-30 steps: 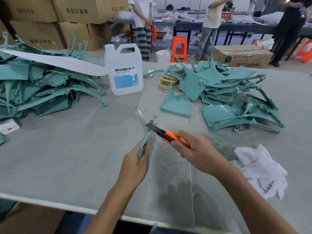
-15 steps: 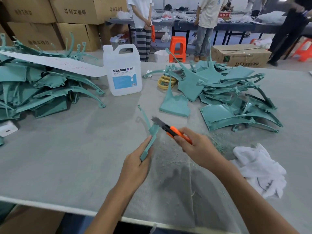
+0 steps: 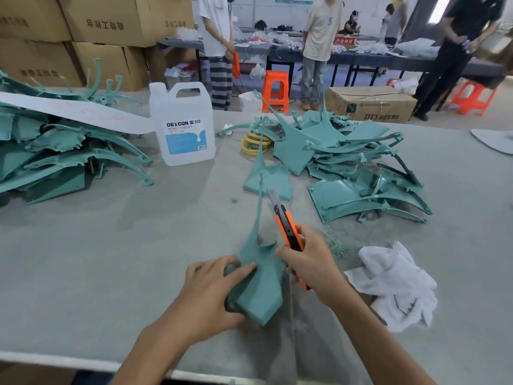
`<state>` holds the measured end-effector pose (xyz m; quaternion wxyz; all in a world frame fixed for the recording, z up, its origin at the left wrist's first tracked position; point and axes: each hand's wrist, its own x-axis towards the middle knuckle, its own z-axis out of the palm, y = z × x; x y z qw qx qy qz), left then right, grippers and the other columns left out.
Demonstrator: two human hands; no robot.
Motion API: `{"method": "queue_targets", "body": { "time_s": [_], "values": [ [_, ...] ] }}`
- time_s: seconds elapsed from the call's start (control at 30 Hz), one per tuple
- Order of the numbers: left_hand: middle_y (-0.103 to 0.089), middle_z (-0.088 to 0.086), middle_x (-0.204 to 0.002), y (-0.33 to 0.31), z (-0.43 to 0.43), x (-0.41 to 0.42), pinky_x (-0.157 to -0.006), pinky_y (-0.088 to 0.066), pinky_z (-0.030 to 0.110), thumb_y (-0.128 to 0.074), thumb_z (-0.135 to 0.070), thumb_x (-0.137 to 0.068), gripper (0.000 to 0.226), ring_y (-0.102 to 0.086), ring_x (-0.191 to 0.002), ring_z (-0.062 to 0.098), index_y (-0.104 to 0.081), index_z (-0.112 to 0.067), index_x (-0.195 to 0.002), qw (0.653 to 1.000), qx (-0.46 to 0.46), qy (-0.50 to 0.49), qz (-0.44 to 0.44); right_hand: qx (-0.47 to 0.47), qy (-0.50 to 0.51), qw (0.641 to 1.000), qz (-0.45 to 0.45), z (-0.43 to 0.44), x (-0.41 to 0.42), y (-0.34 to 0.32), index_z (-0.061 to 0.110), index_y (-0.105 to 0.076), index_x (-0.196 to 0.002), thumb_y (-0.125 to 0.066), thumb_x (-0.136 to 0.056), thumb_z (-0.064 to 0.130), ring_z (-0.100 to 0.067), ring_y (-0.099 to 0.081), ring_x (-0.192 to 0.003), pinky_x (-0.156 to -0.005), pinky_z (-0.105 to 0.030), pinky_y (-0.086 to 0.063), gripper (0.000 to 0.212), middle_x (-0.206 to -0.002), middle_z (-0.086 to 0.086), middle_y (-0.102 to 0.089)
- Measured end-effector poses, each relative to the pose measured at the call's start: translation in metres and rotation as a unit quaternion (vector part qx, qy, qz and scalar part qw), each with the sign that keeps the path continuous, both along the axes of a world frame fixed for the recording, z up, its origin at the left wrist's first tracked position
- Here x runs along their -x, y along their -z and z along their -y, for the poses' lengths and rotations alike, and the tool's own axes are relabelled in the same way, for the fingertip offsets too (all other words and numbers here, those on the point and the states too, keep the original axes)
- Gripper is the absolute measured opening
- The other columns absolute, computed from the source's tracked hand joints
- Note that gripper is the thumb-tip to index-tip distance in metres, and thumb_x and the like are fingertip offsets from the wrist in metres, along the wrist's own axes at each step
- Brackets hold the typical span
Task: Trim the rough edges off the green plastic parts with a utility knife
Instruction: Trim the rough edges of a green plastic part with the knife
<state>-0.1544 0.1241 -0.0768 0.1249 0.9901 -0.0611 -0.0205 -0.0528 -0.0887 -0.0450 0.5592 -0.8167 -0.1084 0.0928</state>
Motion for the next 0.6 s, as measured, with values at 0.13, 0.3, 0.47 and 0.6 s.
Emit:
{"method": "queue_targets", "body": {
  "time_s": [0.13,0.3,0.47,0.6],
  "values": [
    [0.009,0.0,-0.169,-0.004,0.02,0.004,-0.12,0.014,0.044,-0.02,-0.111,-0.038,0.14,0.019,-0.153,0.022,-0.003,-0.042,-0.158,0.992,0.023,-0.055,-0.111,0.099,0.015,0.995,0.026,0.004,0.013,0.014,0.032,-0.057,-0.105,-0.069,-0.079,0.028,-0.021,-0.062,-0.067,-0.067,-0.042,-0.056,0.028,-0.077,0.004,-0.063],
    [-0.001,0.001,-0.169,0.009,0.036,-0.009,-0.121,0.006,0.049,-0.032,-0.093,-0.07,0.1,0.009,-0.155,0.019,-0.018,-0.039,-0.153,0.992,0.013,-0.125,-0.021,0.085,-0.038,0.994,0.057,0.004,0.025,0.009,0.033,-0.059,-0.105,-0.073,-0.086,0.03,-0.012,-0.059,-0.063,-0.067,-0.04,-0.054,0.024,-0.071,0.008,-0.062],
    [0.0,0.002,-0.169,0.011,0.0,-0.028,-0.12,0.001,0.048,-0.028,-0.101,-0.061,0.097,0.011,-0.154,0.017,-0.024,-0.055,-0.146,0.988,0.043,-0.146,-0.007,0.184,-0.051,0.974,0.121,0.04,0.022,-0.008,0.04,-0.053,-0.098,-0.053,-0.097,0.055,-0.009,-0.058,-0.058,-0.06,-0.035,-0.048,0.015,-0.069,0.005,-0.064],
    [-0.011,-0.002,-0.167,0.016,-0.005,-0.033,-0.118,-0.008,0.04,-0.019,-0.105,-0.059,0.103,0.001,-0.153,0.013,-0.031,-0.051,-0.146,0.987,0.052,-0.148,0.038,0.341,-0.065,0.915,0.204,0.06,0.025,-0.01,0.036,-0.044,-0.098,-0.033,-0.092,0.07,-0.013,-0.059,-0.058,-0.055,-0.034,-0.045,0.037,-0.06,0.008,-0.057]
  ]
}}
